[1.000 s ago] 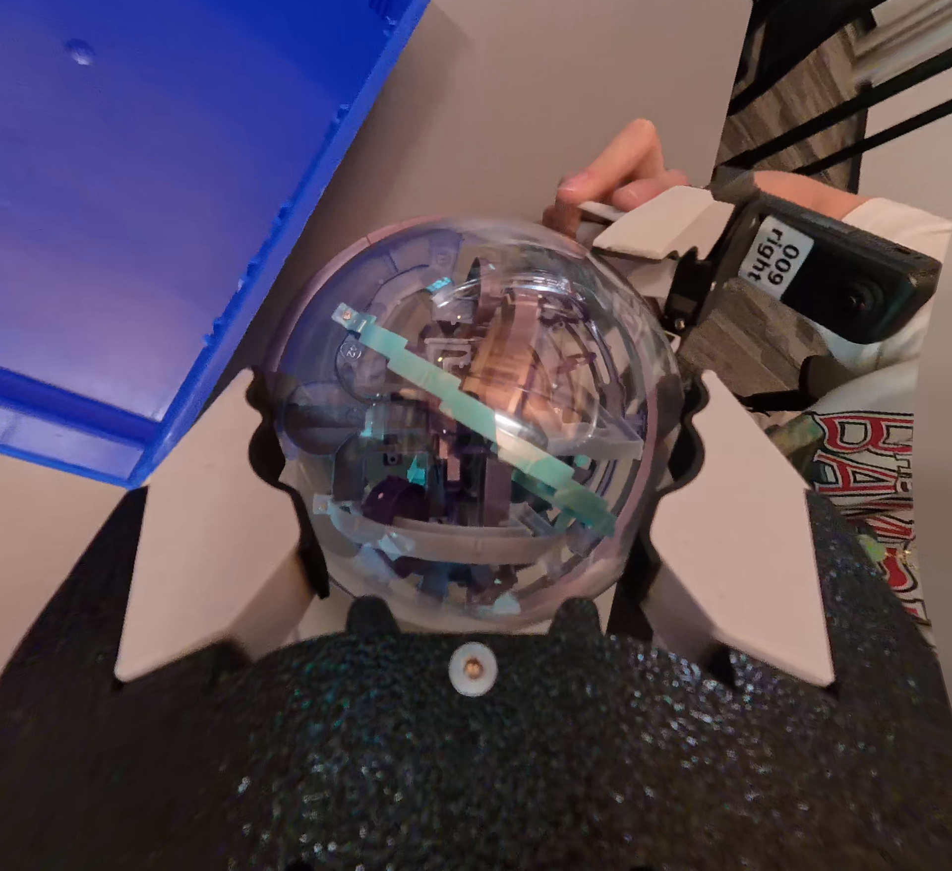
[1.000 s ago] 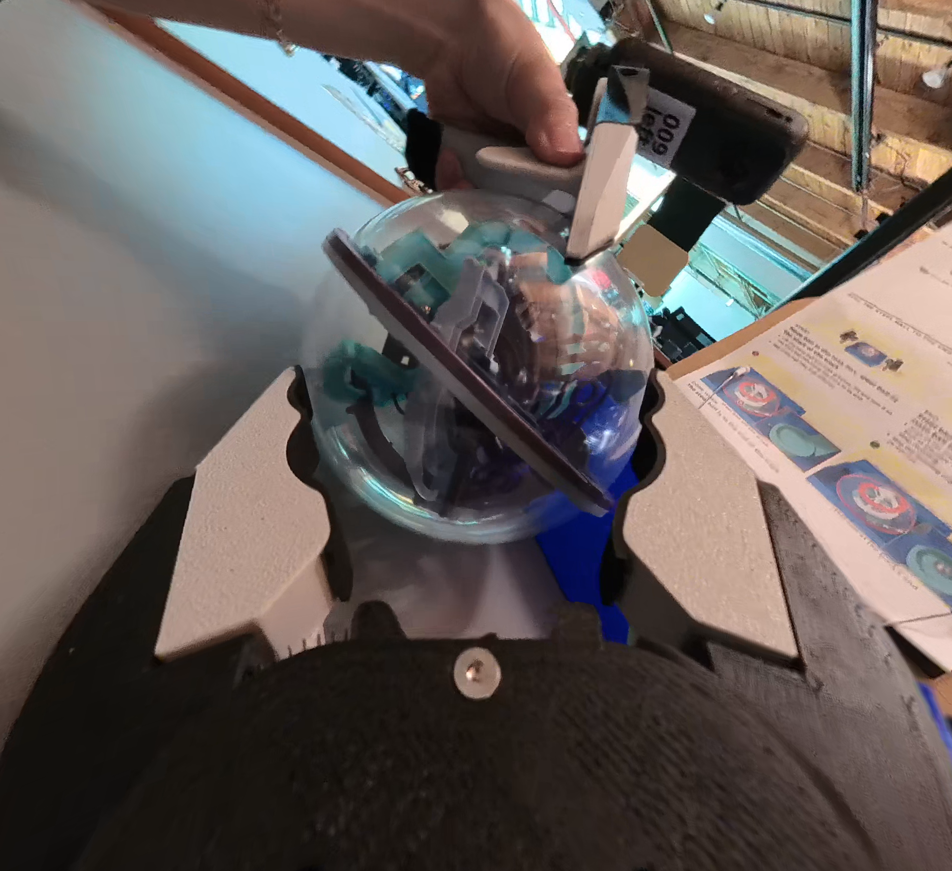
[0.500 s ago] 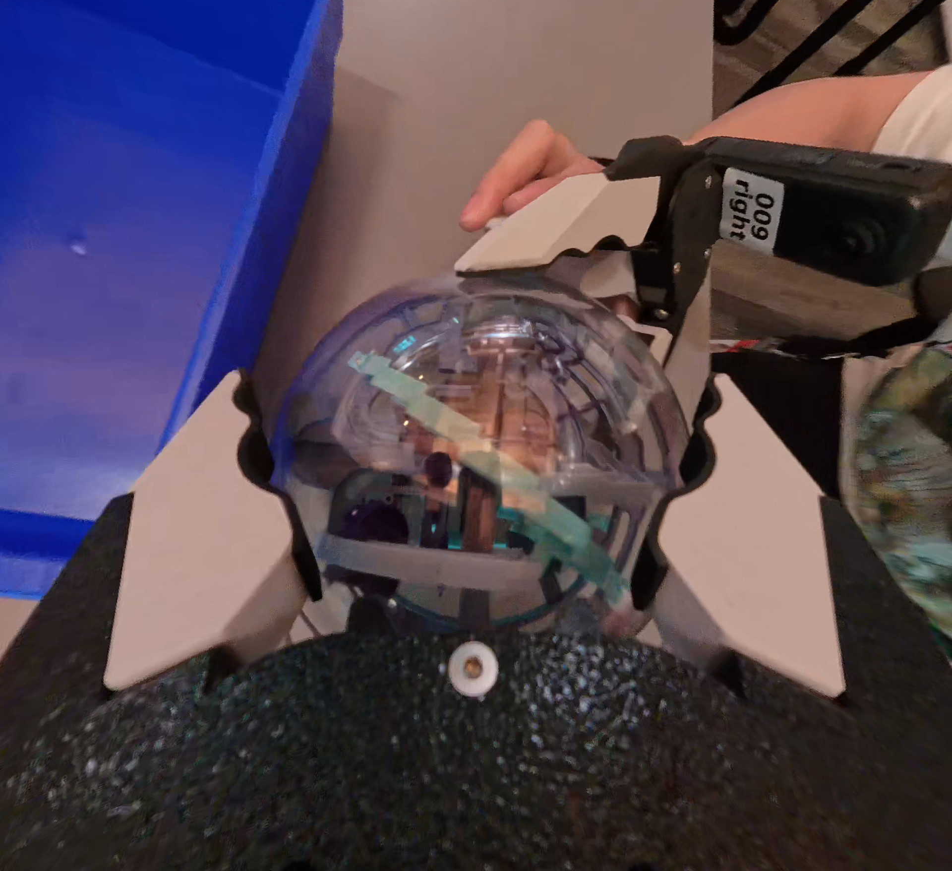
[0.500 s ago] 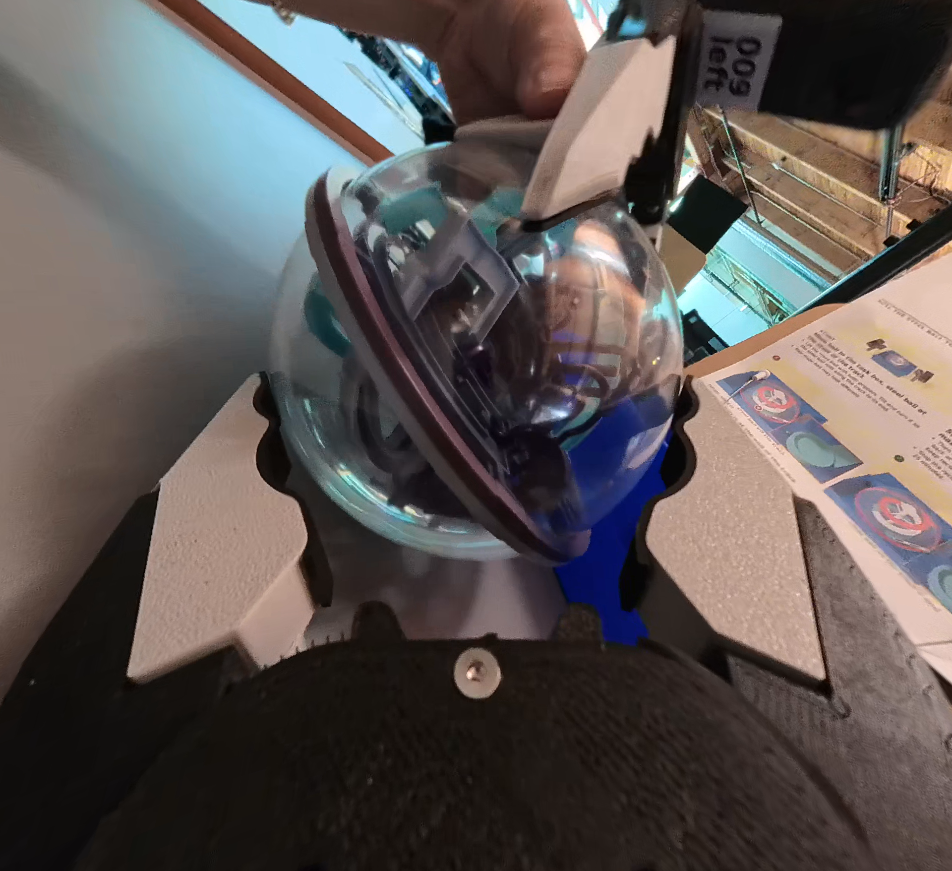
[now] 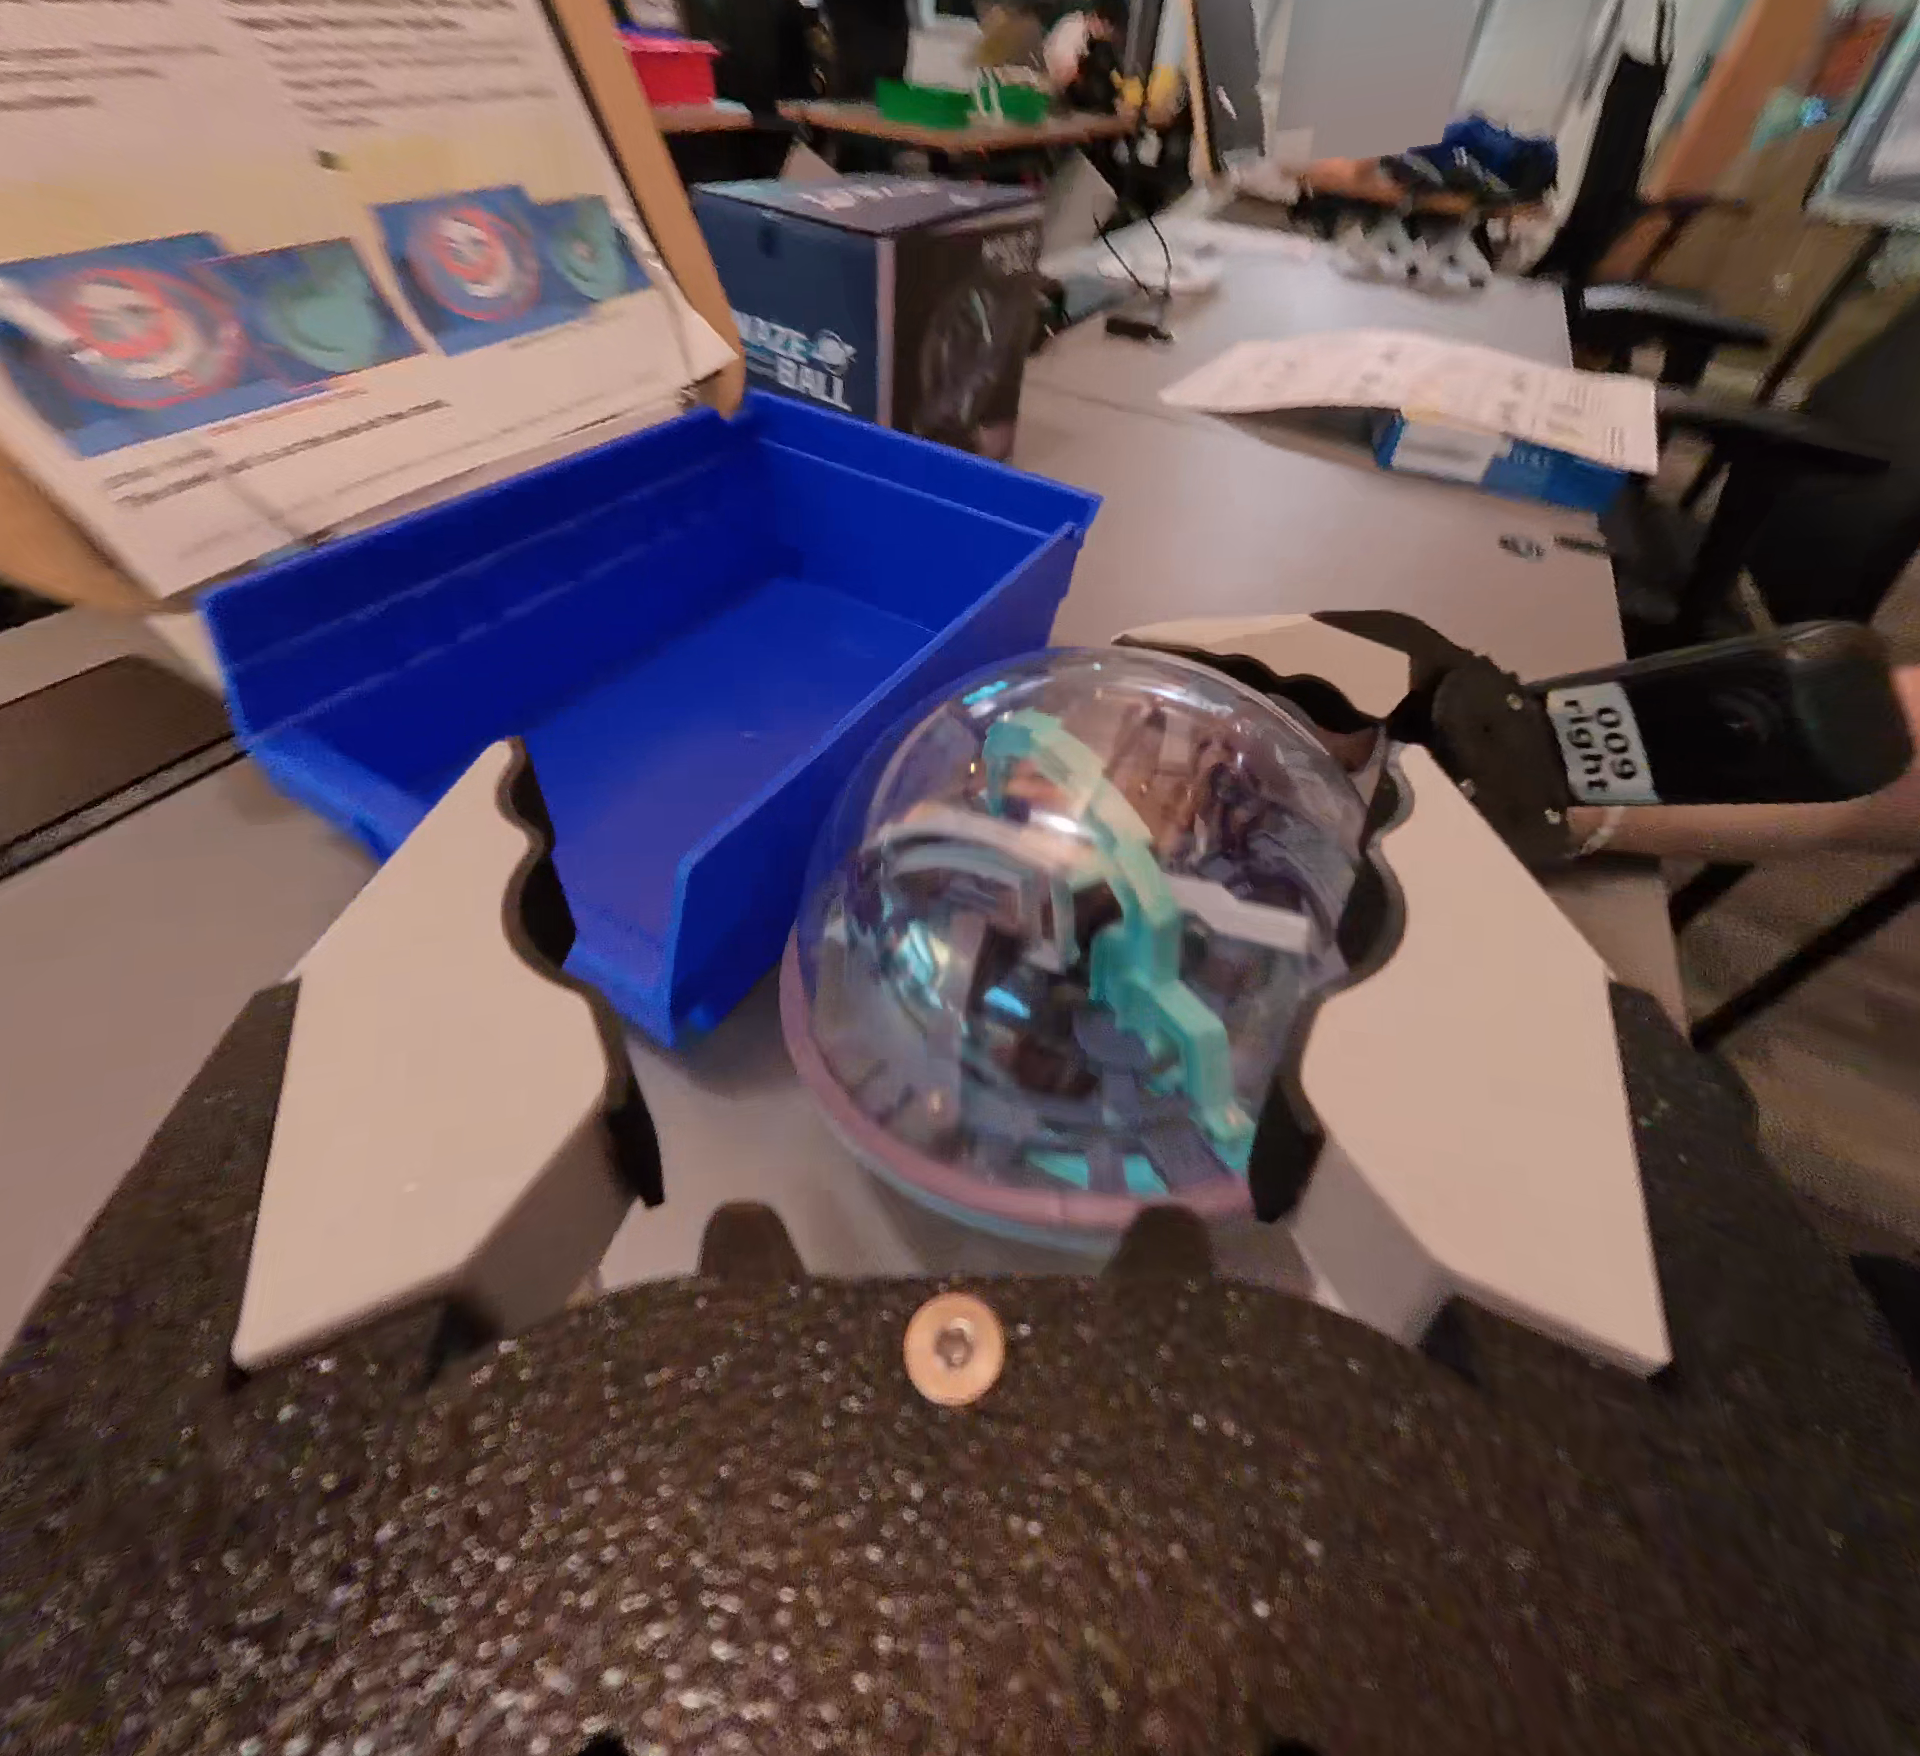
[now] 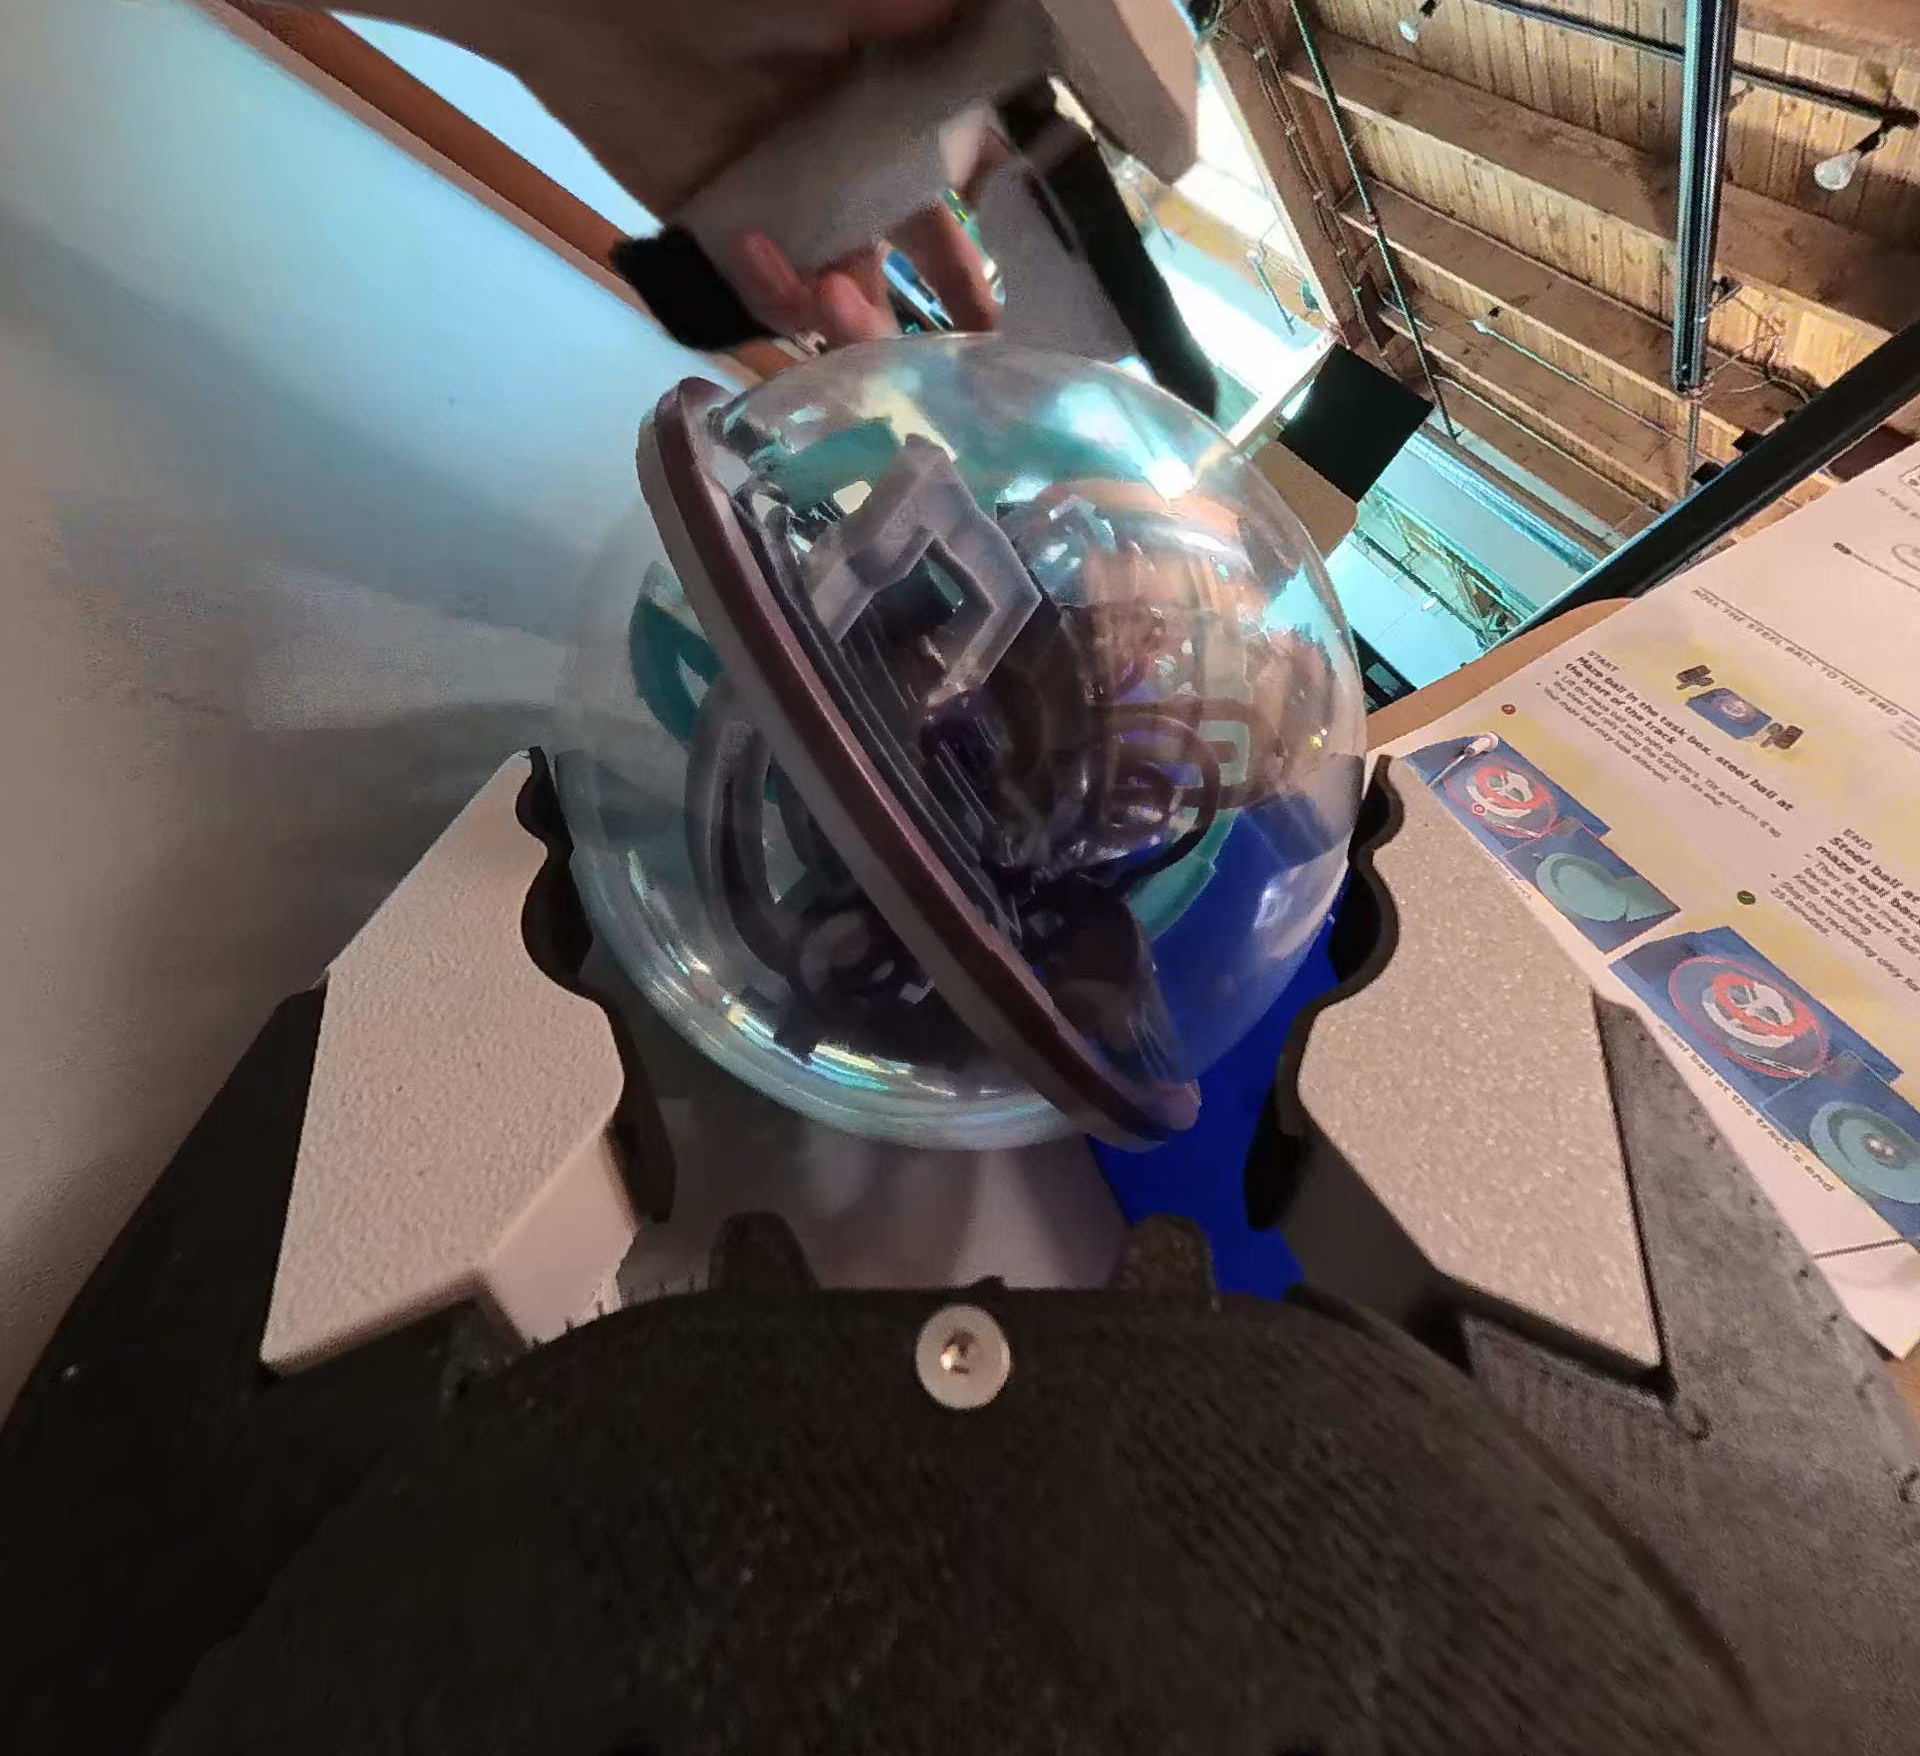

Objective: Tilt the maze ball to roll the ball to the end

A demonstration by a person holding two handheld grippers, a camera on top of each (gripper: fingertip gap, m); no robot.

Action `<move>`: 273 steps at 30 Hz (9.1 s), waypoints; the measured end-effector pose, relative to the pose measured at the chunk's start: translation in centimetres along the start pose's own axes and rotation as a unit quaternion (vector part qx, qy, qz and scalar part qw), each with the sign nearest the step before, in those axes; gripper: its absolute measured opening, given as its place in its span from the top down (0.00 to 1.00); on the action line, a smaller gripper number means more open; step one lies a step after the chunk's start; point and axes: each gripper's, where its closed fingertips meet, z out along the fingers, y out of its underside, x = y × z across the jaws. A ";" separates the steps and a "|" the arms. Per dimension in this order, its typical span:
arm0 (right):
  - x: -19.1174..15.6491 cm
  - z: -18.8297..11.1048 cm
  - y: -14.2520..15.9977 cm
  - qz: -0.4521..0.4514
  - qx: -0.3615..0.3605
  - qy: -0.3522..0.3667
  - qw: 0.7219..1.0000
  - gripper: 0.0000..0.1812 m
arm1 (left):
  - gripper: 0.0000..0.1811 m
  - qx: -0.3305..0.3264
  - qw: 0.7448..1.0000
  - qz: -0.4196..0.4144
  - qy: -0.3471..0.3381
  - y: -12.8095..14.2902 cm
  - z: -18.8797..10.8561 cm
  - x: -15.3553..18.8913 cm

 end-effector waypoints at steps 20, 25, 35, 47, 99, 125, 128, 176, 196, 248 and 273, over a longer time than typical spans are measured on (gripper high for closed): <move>0.0 0.1 -0.1 -0.001 0.001 -0.002 1.000 0.21 | 0.21 -0.047 0.974 -0.219 -0.030 9.9 1.0 4.5; -0.2 -0.6 -0.2 -0.012 -0.003 -0.025 1.000 0.22 | 0.23 -0.034 0.978 -0.203 -0.019 9.7 1.0 4.0; 3.4 -3.1 -1.9 0.150 0.043 -0.196 0.968 0.27 | 0.25 -0.047 0.988 -0.145 0.012 9.1 0.7 3.5; 2.1 -1.6 1.2 0.234 0.018 -0.289 0.928 0.27 | 0.25 -0.049 0.994 -0.096 0.020 9.1 0.9 3.3; 0.3 -2.5 2.1 0.206 -0.035 -0.169 0.963 0.28 | 0.24 -0.054 0.996 0.011 0.065 7.7 1.0 3.4; 0.0 -2.4 1.9 0.150 -0.017 -0.159 0.976 0.28 | 0.25 -0.028 0.997 0.040 0.057 8.1 0.5 3.6; 0.0 -2.3 1.9 0.144 -0.017 -0.157 0.977 0.28 | 0.25 -0.028 0.997 0.046 0.056 8.1 0.5 3.5; 1.3 -1.6 2.2 0.357 -0.073 -0.182 0.913 0.28 | 0.24 -0.045 0.975 -0.198 0.089 7.5 1.6 1.9; 1.2 -1.0 3.7 0.193 -0.113 -0.142 0.964 0.22 | 0.23 -0.062 0.957 -0.262 0.111 7.8 2.6 2.4; -1.5 -0.5 2.0 0.087 -0.128 -0.095 0.983 0.26 | 0.18 0.084 0.945 -0.274 0.157 4.7 0.7 1.9; -2.1 -1.7 3.1 0.112 -0.172 -0.154 0.967 0.25 | 0.26 -0.058 0.965 -0.233 0.109 5.1 1.6 1.9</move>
